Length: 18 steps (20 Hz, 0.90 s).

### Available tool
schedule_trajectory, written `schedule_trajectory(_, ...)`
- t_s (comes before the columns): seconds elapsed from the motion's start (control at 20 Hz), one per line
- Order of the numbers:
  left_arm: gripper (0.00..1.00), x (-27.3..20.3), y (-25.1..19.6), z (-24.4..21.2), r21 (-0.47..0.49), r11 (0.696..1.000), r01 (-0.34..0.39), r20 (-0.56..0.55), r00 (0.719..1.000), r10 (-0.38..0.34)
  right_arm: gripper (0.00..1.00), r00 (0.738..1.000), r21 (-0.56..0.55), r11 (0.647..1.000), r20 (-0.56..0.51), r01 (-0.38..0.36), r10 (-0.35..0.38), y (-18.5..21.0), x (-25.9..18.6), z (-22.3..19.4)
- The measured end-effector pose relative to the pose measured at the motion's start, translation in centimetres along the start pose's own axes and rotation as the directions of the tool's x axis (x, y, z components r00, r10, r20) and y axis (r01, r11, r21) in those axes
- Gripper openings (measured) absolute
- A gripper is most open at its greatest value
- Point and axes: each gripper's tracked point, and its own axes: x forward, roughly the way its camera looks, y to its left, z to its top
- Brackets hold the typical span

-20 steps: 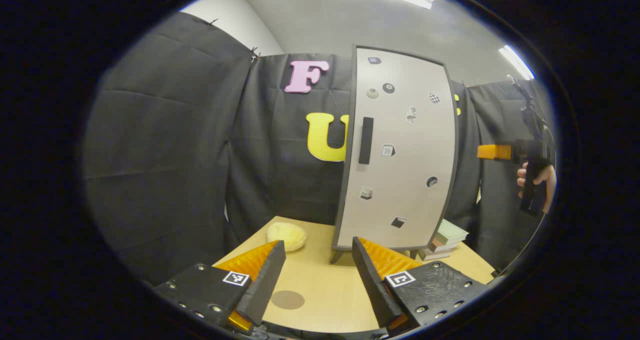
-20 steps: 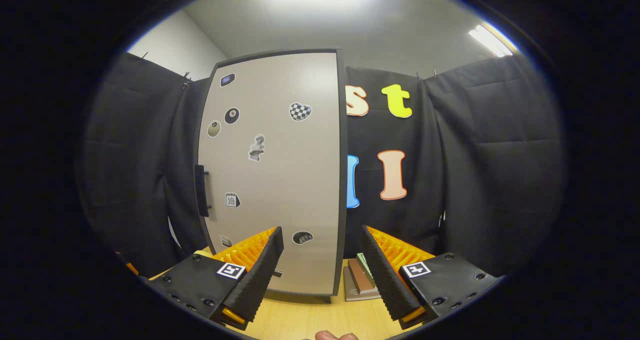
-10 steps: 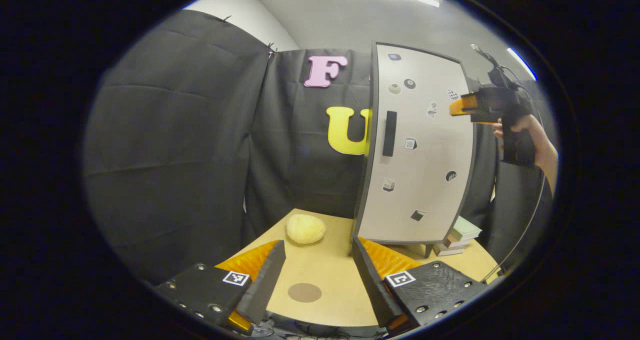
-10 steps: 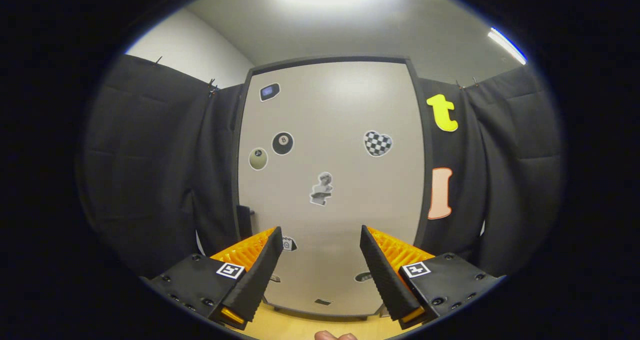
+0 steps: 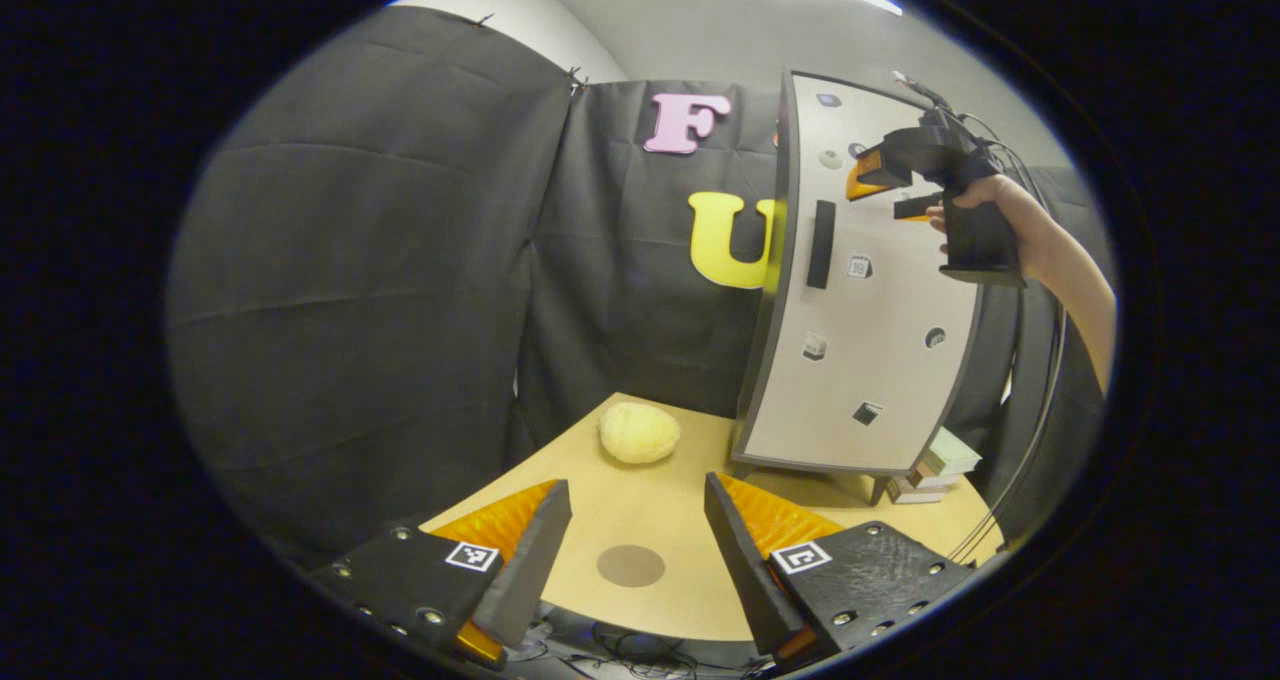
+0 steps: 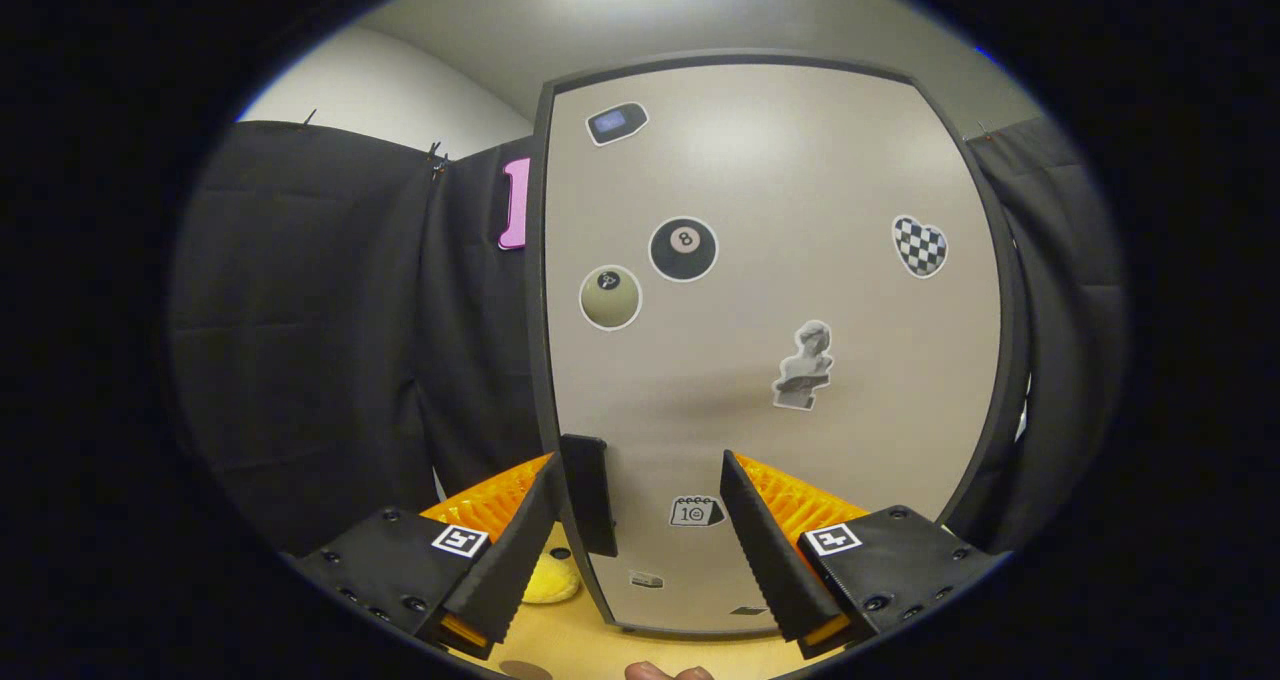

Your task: Open the cabinet door with the right hand, grasp the bottle in the cabinet with the left hand and place it on the coaster, then close the cabinet door with the right hand.

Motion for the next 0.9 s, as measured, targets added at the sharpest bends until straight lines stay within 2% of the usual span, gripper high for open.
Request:
schedule_trajectory(0.05, 0.8, 0.2, 0.2, -0.3, -0.006, 1.0, -0.012, -0.008, 1.0, 0.012, 0.94, 1.0, 0.002, 1.0, -0.013, 0.008, -0.008, 0.3, 0.7, -0.5)
schedule_trajectory(0.2, 0.8, 0.7, 1.8, -1.5, 0.017, 0.998, -0.062, -0.025, 0.998, 0.063, 0.99, 0.996, 0.009, 1.0, -0.083, 0.01, -0.009, 1.3, 2.9, -2.7)
schedule_trajectory(0.25, 0.83, 0.6, 2.3, -1.6, 0.028, 0.997, -0.068, -0.027, 0.997, 0.069, 0.99, 0.994, 0.006, 1.0, -0.106, 0.016, -0.016, 1.5, 3.6, -3.4)
schedule_trajectory(0.3, 0.8, 0.3, 2.5, -1.9, 0.034, 0.997, -0.07, -0.03, 0.997, 0.071, 0.94, 0.993, -0.002, 1.0, -0.116, 0.026, -0.026, 1.6, 4.2, -4.0)
schedule_trajectory(0.35, 0.8, 0.4, 2.3, -2.1, 0.033, 0.997, -0.067, -0.033, 0.997, 0.068, 0.99, 0.993, -0.022, 0.999, -0.115, 0.038, -0.04, 1.6, 4.8, -4.3)
schedule_trajectory(0.4, 0.87, 0.5, 2.0, -2.1, 0.03, 0.998, -0.061, -0.036, 0.997, 0.062, 0.99, 0.992, -0.045, 0.997, -0.111, 0.056, -0.06, 1.4, 5.4, -4.6)
schedule_trajectory(0.45, 0.83, 0.7, 1.7, -2.3, 0.027, 0.998, -0.056, -0.04, 0.998, 0.057, 0.94, 0.991, -0.055, 0.997, -0.119, 0.06, -0.066, 1.6, 5.6, -5.0)
schedule_trajectory(0.5, 0.87, 0.8, 1.3, -2.4, 0.025, 0.998, -0.05, -0.044, 0.998, 0.051, 0.96, 0.989, -0.048, 0.997, -0.133, 0.055, -0.061, 1.9, 5.9, -5.5)
schedule_trajectory(0.6, 0.87, 1.0, 0.9, -2.4, 0.031, 0.999, -0.042, -0.046, 0.998, 0.043, 0.82, 0.987, -0.035, 0.998, -0.152, 0.052, -0.056, 2.4, 6.5, -6.2)
schedule_trajectory(0.65, 0.87, 1.1, 0.7, -2.4, 0.036, 0.999, -0.04, -0.048, 0.998, 0.041, 0.79, 0.986, -0.04, 0.998, -0.155, 0.056, -0.062, 2.4, 6.7, -6.3)
schedule_trajectory(0.75, 0.83, 1.1, 0.5, -2.4, 0.044, 0.998, -0.035, -0.049, 0.998, 0.037, 0.64, 0.985, -0.056, 0.996, -0.156, 0.063, -0.071, 2.5, 7.3, -6.6)
schedule_trajectory(0.8, 0.83, 1.1, 0.5, -2.4, 0.046, 0.998, -0.034, -0.049, 0.998, 0.036, 0.61, 0.986, -0.052, 0.998, -0.16, 0.045, -0.053, 3.2, 7.5, -6.9)
schedule_trajectory(0.85, 0.8, 1.0, 0.5, -2.4, 0.046, 0.998, -0.033, -0.05, 0.998, 0.035, 0.41, 0.985, -0.053, 0.997, -0.157, 0.062, -0.07, 3.1, 7.5, -7.0)
schedule_trajectory(0.9, 0.8, 0.8, 0.5, -2.5, 0.046, 0.998, -0.032, -0.052, 0.998, 0.034, 0.38, 0.984, -0.052, 0.996, -0.159, 0.077, -0.084, 3.0, 7.4, -6.9)
